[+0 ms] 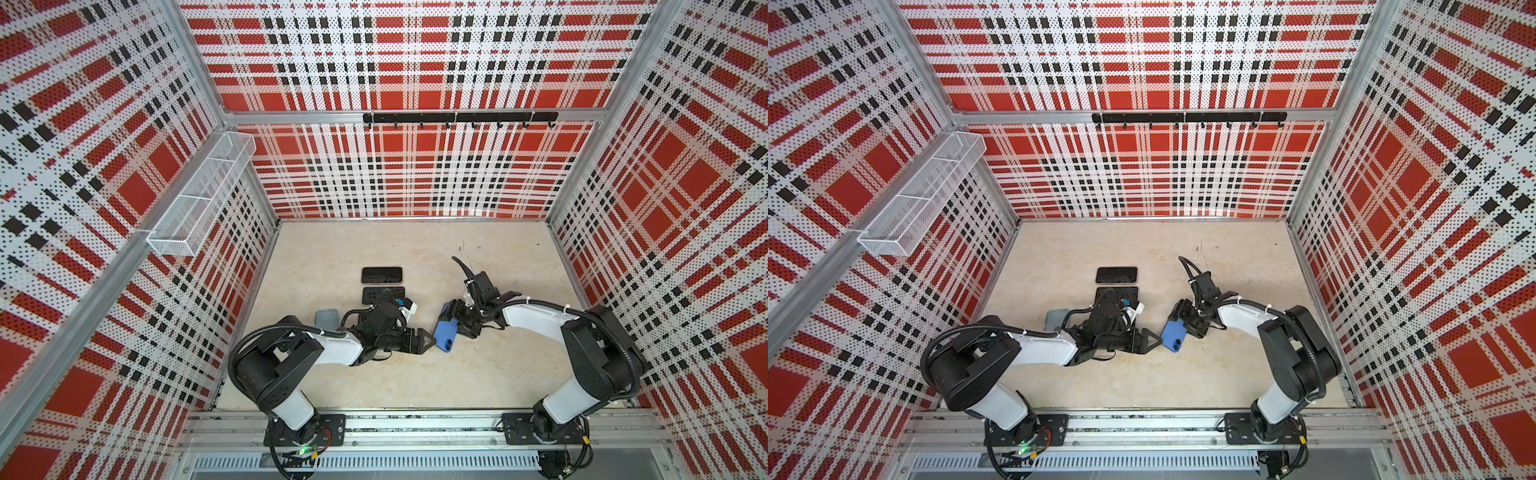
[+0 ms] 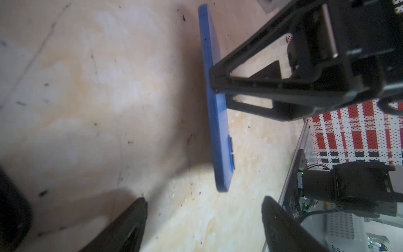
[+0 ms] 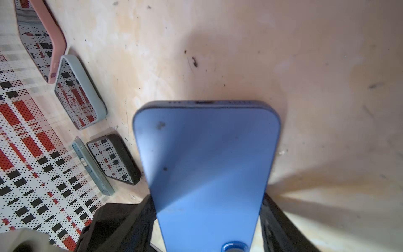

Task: Put the phone into the phone case
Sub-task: 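Lift the blue phone toward the left gripper while left grasps its edge, then open the right gripper and pull it back while left holds the phone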

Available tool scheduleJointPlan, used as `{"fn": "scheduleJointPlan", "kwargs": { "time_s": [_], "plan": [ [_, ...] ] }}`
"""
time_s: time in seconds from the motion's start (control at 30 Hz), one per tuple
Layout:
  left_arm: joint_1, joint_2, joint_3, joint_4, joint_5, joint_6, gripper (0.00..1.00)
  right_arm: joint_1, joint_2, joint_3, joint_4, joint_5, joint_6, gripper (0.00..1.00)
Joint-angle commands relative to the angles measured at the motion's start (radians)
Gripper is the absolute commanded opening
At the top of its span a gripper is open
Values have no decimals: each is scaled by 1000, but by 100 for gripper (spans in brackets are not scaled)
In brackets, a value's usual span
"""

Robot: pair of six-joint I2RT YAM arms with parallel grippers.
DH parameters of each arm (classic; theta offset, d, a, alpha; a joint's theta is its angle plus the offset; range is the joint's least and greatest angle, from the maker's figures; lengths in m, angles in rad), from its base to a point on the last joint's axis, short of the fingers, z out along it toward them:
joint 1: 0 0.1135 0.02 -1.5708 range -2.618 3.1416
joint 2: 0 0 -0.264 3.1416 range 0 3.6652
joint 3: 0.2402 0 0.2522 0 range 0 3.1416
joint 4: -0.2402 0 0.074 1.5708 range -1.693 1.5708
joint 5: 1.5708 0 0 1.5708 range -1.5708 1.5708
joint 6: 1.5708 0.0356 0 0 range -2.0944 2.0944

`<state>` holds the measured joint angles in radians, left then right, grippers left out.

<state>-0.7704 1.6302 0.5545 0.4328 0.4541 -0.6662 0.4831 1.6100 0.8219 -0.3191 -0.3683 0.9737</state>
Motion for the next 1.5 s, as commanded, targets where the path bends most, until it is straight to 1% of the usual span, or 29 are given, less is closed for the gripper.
{"fn": "scheduleJointPlan", "kwargs": {
  "time_s": [0.0, 0.1, 0.3, 0.4, 0.53, 0.67, 0.8, 0.97, 1.07, 1.13, 1.3, 1.47],
  "plan": [
    [-16, 35, 48, 74, 33, -8, 81, 3, -32, -7, 58, -14, 17, 47],
    [-21, 73, 73, 81, 49, -9, 74, 3, -26, -10, 66, -17, 18, 47],
    [-21, 133, 108, 112, 78, -22, 50, 3, -4, -13, 89, -25, 23, 47],
    [-24, 147, 113, 130, 85, -28, 42, 3, -5, -22, 101, -26, 27, 47],
    [-26, 154, 117, 147, 92, -33, 33, 3, -4, -31, 110, -25, 29, 47],
    [-29, 160, 127, 153, 97, -34, 23, 3, 1, -37, 125, -26, 35, 47],
    [-35, 154, 129, 151, 99, -33, 6, 3, 5, -39, 132, -32, 35, 47],
    [-35, 143, 121, 149, 91, -30, 3, 1, -3, -33, 127, -27, 31, 47],
    [-35, 137, 119, 148, 92, -29, 1, 1, -7, -35, 124, -25, 28, 50],
    [-34, 132, 116, 148, 88, -28, 0, -3, -19, -31, 113, -18, 15, 54],
    [-11, 110, 110, 135, 95, -27, 0, -42, -91, -14, 49, 13, -48, 72],
    [4, 77, 108, 111, 110, -25, 0, -110, -173, 13, -55, 25, -147, 79]
  ]
}}
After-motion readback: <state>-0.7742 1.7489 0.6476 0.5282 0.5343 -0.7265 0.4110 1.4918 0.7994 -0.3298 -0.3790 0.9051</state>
